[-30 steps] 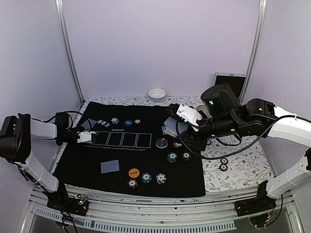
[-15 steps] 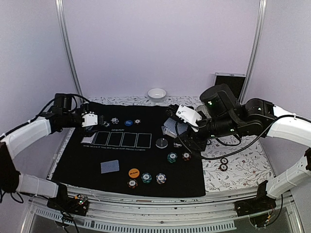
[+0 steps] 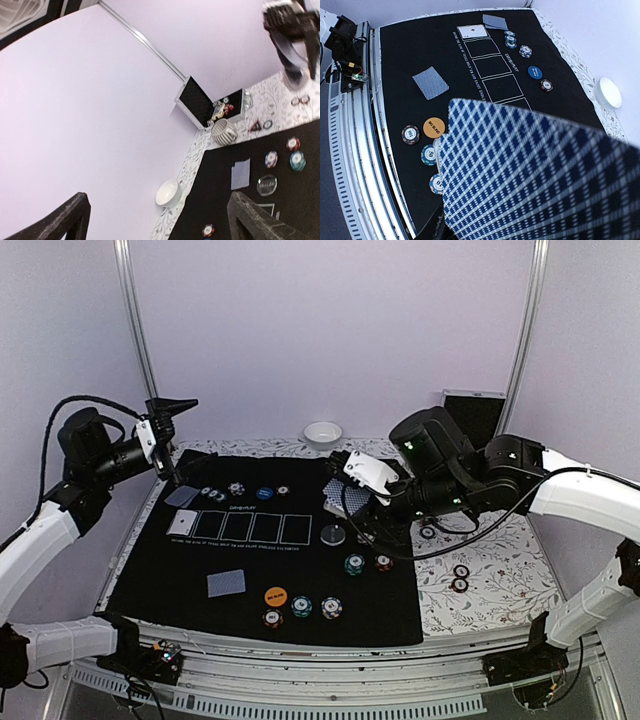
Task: Distribute texas hold em gaming equipment
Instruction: Pick up the poker card from the face-down deck piles.
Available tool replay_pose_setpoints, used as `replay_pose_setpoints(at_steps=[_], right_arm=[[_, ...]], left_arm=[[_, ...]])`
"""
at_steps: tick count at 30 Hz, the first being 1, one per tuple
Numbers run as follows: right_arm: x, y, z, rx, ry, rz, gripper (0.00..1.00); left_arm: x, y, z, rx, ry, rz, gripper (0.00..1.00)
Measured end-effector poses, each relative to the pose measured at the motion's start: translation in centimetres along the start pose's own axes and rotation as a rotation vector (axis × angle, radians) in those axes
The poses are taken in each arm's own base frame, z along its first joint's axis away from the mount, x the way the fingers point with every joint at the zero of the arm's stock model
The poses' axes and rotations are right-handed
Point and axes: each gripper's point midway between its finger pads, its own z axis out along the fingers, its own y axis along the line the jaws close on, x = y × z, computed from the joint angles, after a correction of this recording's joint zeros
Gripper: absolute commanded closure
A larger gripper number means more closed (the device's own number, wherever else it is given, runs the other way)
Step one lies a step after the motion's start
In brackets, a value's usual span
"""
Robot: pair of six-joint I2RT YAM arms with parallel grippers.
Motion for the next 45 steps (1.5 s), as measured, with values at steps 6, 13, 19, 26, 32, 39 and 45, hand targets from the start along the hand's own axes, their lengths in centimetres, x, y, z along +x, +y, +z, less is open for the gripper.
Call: replay_pose_setpoints(at_steps=[6,13,19,26,32,39,45], right_arm=[[-0.7,-0.2,0.2,0.003,-0.004,0.003,0.96],[-1.0,-0.2,1.0,0.004,0.012,0.002,0.96],[-0.8,-0.1,1.6,0.002,0.031,0.0,0.96],[-1.4,-0.2,1.4,0.004,0.021,0.001,0.96],[-1.2,-0.1,1.9,-0.001,0.033,0.0,0.96],[-1.3,0.0,1.9,-0.005,0.027,0.003,0.96],[-1.6,-0.1,1.9,-0.004,0.016,0.006,0.96]], left_arm=[[-4.2,4.2,1.9,-0.183,-0.049,-0.231,0.02],[-10.4,7.7,-1.7,-0.333,-0.265,-0.357,0.02],[-9.8,3.8,-0.6,-0.155,-0.366,-0.553,0.03],[-10.7,-2.7,6.4,0.225,-0.279,-0.853,0.06],[-13.1,-9.2,8.8,0.411,-0.166,-0.913,0.08],[-9.7,-11.9,12.5,0.436,0.029,-0.955,0.19],[-7.7,-13.2,13.3,0.426,0.112,-0.964,0.22]])
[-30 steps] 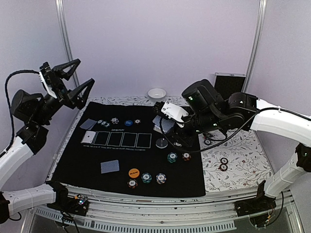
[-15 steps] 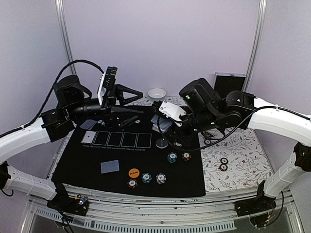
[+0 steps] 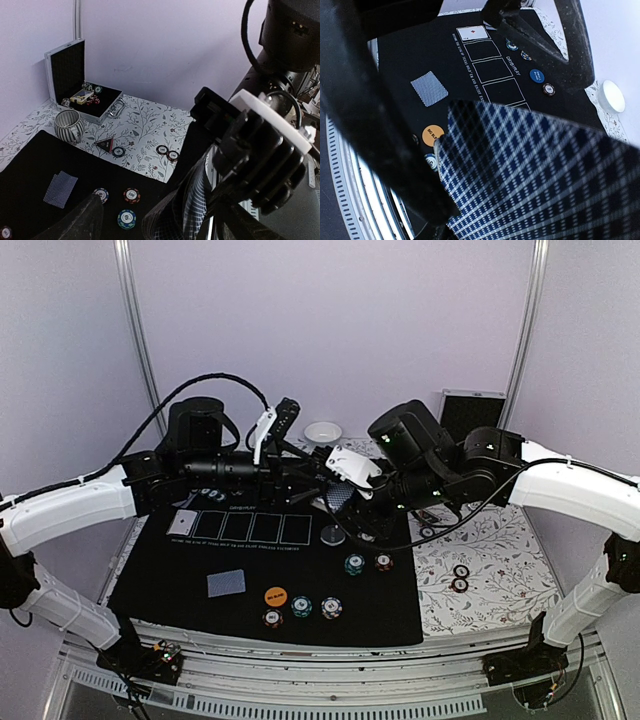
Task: Distribute texas hold em gaming equipment
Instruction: Pick up the poker card from the face-down deck piles.
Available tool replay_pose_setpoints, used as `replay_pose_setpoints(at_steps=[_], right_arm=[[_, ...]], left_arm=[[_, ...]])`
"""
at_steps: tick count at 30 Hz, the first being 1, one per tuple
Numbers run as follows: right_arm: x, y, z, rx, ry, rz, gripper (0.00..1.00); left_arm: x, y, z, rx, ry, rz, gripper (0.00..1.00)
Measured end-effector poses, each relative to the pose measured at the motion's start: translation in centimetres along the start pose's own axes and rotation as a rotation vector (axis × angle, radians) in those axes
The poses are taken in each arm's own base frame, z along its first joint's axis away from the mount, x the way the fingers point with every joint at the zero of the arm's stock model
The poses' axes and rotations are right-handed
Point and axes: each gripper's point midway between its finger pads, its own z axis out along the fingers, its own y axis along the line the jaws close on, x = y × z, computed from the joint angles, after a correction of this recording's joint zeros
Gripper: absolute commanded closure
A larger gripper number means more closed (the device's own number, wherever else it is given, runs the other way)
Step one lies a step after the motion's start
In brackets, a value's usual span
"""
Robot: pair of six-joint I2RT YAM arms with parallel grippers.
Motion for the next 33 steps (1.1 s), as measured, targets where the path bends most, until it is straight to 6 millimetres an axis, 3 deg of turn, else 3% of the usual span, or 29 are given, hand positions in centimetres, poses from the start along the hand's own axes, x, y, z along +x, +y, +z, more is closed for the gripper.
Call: replay_pose_setpoints(at_steps=[13,18,26,30,33], right_arm=[[-0.1,-0.1,0.0,0.004,-0.005,0.002,0.96],[-0.1,-0.2,0.0,0.005,-0.004,0.003,0.96],[0.0,-0.2,0.0,0.004,-0.004,0.003,0.96],[0.0,-0.2,0.0,0.005,-0.003,0.003,0.96],[0.0,-0.2,0.0,0.005,-0.004,0.003,0.96]], left_arm=[[-0.3,2.9,0.3,-0.169,0.014,-0.021,0.29],[-1.1,2.6,-0.3,-0.172,-0.014,-0.007,0.33],[-2.1,0.3,-0.8,-0.06,-0.052,0.015,0.67],[-1.8,-0.5,-1.0,-0.019,-0.051,0.027,0.5],[-1.7,-0.9,-1.0,-0.001,-0.047,0.031,0.53]])
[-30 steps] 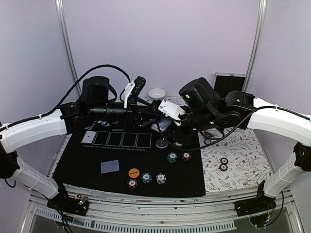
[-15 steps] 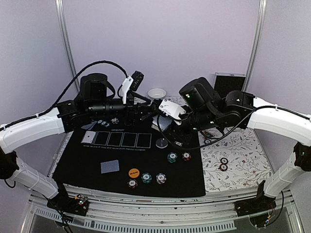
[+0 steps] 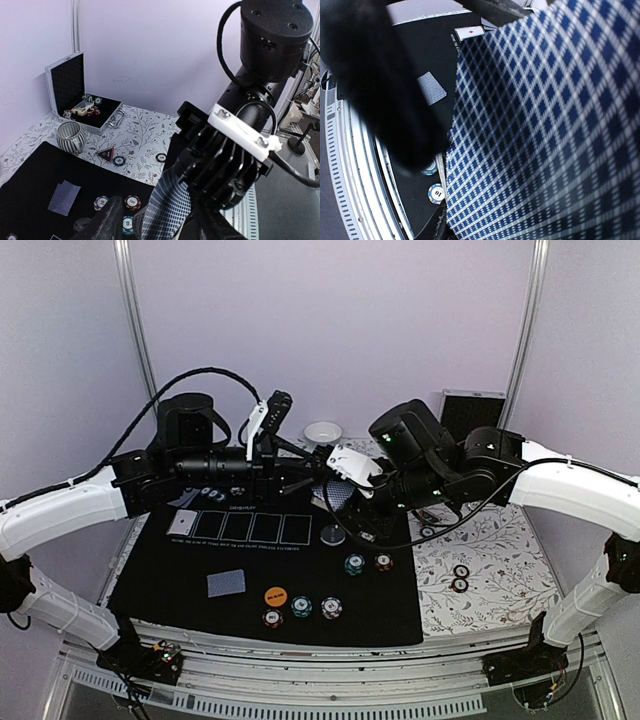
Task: Distribute texas hold em gaming equipment
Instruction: Pick up the poker card from the face-down deck piles, then flop the poker card into the community card area.
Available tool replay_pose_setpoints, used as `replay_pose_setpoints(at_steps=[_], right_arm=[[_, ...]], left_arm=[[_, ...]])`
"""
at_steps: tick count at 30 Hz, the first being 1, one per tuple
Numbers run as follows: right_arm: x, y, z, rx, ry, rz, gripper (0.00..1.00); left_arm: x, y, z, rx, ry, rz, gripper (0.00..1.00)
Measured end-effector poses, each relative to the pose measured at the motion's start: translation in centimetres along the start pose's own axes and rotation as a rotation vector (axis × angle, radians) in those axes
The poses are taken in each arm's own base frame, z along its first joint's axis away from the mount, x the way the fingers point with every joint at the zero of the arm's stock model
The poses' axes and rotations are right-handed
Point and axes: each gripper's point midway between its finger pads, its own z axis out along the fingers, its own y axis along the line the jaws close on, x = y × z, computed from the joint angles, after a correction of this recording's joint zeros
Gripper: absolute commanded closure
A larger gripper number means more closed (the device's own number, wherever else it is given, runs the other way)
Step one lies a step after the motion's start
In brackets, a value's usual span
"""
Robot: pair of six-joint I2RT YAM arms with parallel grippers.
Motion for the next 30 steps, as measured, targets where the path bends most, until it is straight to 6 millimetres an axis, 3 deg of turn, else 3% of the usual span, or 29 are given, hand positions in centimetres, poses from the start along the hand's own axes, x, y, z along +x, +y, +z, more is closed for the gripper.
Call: replay_pose_setpoints(at_steps=[5,7,13,24,30], right_arm=[[0.0,0.0,0.0,0.0,0.0,0.0,0.96],[0.0,0.0,0.0,0.0,0.0,0.0,0.96],[0.1,0.0,0.0,0.002,0.0,0.0,0.96],[0.8,0.1,0.1,0.0,0.013,-0.001,0.96],[1.0,0.1,0.1,0.003,0.016,0.0,0.96]], left_arm=[[0.4,0.0,0.0,-0.001,0.014,0.001,0.82],[0.4,0.0,0.0,-0.001,0.016,0.006,0.89],[0.2,-0.1,-0.4,-0.004,0.013,0.01,0.92],[-3.6,-1.8,-4.1,-0.021,-0.116,0.08,1.0],[-4.0,-0.6,-5.4,-0.087,-0.127,0.1,1.0]])
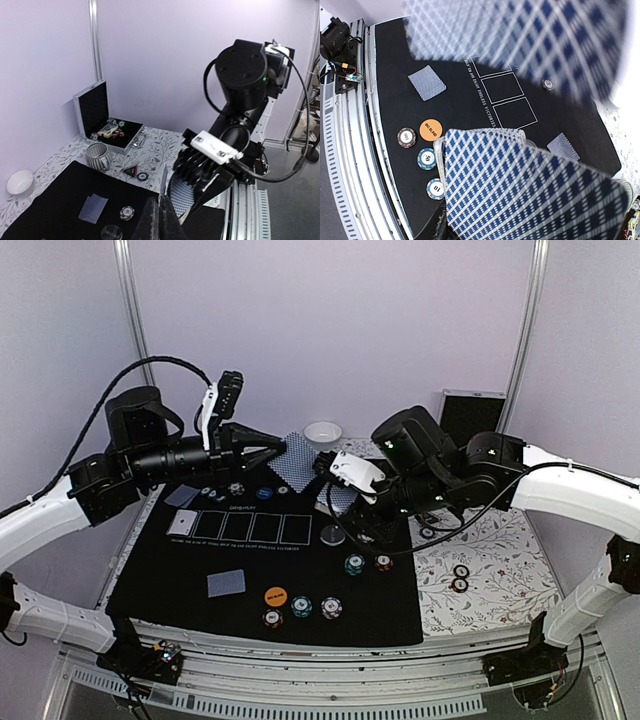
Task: Distribute texas hold em gaming equipment
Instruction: Flop the poker card into the community card area.
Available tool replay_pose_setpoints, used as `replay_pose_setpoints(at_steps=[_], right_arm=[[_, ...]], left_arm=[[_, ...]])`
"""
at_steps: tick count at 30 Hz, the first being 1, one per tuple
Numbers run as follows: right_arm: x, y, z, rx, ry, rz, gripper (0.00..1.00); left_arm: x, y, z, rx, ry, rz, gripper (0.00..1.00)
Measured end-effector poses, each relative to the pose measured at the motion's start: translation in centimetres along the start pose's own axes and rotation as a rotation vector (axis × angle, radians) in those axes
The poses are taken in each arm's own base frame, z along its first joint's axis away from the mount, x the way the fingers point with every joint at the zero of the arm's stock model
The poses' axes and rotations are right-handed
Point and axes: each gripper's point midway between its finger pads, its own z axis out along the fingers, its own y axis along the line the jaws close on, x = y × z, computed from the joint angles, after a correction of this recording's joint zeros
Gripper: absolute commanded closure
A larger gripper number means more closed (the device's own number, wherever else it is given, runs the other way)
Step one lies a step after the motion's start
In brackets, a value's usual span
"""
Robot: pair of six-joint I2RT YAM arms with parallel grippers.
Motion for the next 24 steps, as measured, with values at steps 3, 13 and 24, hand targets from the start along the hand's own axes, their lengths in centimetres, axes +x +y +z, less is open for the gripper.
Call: replay_pose_setpoints(at_steps=[3,13,24], right_arm=[[0.2,0.0,-0.2,0.002,0.0,0.004,0.96],[0.4,-0.1,-1.3,0.006,-0.024,0.016,0.96],[0.9,-0.2,-3.1,0.009,-0.061,0.02,0.96]], left_arm=[[0.5,2.1,-0.9,-0.096,0.038,0.029,1.0],[8.4,17.0,-8.2,-0.632,0.41,0.485,1.0],[23.4,25.1,-15.9,-0.424,0.674,0.664,1.0]])
